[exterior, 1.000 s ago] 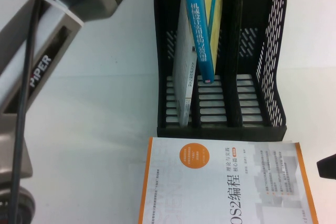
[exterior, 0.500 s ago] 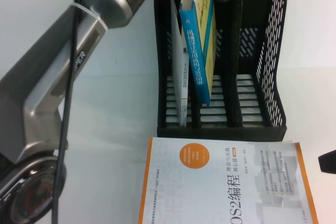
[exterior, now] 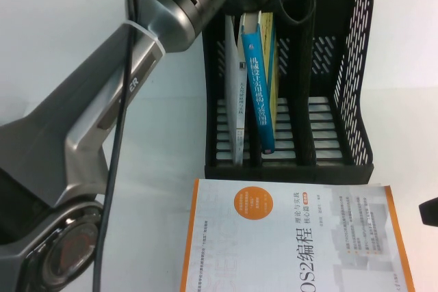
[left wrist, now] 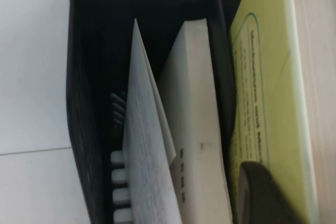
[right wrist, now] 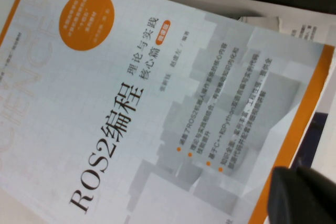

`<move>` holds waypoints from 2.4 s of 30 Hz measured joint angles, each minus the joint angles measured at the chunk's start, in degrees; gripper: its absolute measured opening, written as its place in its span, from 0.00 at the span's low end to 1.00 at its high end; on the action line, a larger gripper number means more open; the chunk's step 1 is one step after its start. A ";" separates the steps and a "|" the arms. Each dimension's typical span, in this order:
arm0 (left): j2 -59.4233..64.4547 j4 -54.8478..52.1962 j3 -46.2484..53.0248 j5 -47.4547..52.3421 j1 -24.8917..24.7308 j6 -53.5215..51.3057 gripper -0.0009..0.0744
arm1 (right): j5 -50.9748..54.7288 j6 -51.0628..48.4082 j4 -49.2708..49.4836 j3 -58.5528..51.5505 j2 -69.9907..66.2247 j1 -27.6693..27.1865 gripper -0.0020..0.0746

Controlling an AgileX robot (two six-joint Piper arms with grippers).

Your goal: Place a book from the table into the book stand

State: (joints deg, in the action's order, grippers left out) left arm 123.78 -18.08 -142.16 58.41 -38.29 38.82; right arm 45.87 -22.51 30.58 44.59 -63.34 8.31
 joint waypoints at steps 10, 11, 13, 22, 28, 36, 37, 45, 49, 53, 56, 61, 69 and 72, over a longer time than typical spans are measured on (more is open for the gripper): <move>-0.40 -5.43 -0.63 -3.02 0.02 -0.84 0.49 | 0.00 0.00 -1.42 0.00 0.00 0.00 0.02; -0.75 -6.68 -0.77 -3.02 0.02 -0.96 0.53 | 0.00 0.00 -1.85 0.00 0.00 0.00 0.02; -0.99 -8.77 -0.97 -2.89 0.02 -0.99 0.56 | 0.00 0.00 -2.66 0.00 0.00 0.00 0.02; -7.15 -10.31 -0.97 0.30 0.02 -5.46 0.42 | 0.00 0.00 -3.91 0.00 0.78 0.00 0.02; -15.27 -10.31 -1.21 3.36 0.02 -9.00 0.07 | -0.21 1.82 -13.27 -0.10 7.72 0.00 0.02; -20.61 -4.19 -1.28 5.90 0.02 -13.47 0.01 | -0.99 9.82 -19.49 -0.37 21.73 0.00 0.02; -20.92 -2.49 -1.28 6.32 0.02 -14.39 0.01 | -1.12 10.01 -19.85 -0.74 23.84 0.00 0.02; -22.07 8.29 -1.28 7.95 0.11 -22.63 0.01 | -4.68 17.62 -27.30 -9.34 37.30 0.00 0.02; -22.86 10.91 -1.28 8.76 0.11 -24.64 0.01 | -8.34 20.29 -29.45 -14.58 41.21 0.00 0.02; -23.37 11.70 -1.28 8.86 0.11 -25.99 0.01 | -9.97 20.93 -29.45 -16.95 42.95 0.00 0.02; -23.59 11.90 -1.28 9.26 0.11 -26.97 0.01 | -9.02 21.16 -29.45 -17.19 43.03 0.00 0.02; -24.89 11.65 -1.28 9.63 0.11 -28.04 0.01 | -6.71 21.16 -29.45 -17.33 43.03 0.00 0.02; -30.42 10.71 -1.28 10.83 0.11 -30.47 0.01 | -5.30 21.25 -29.45 -17.36 43.03 0.00 0.02; -31.82 10.71 -1.28 10.96 0.11 -31.10 0.01 | -5.24 21.25 -29.45 -17.45 43.03 0.00 0.02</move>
State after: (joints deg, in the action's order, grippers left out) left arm 91.96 -7.38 -143.44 69.37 -38.18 7.72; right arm 40.64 -1.26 1.13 27.15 -20.31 8.31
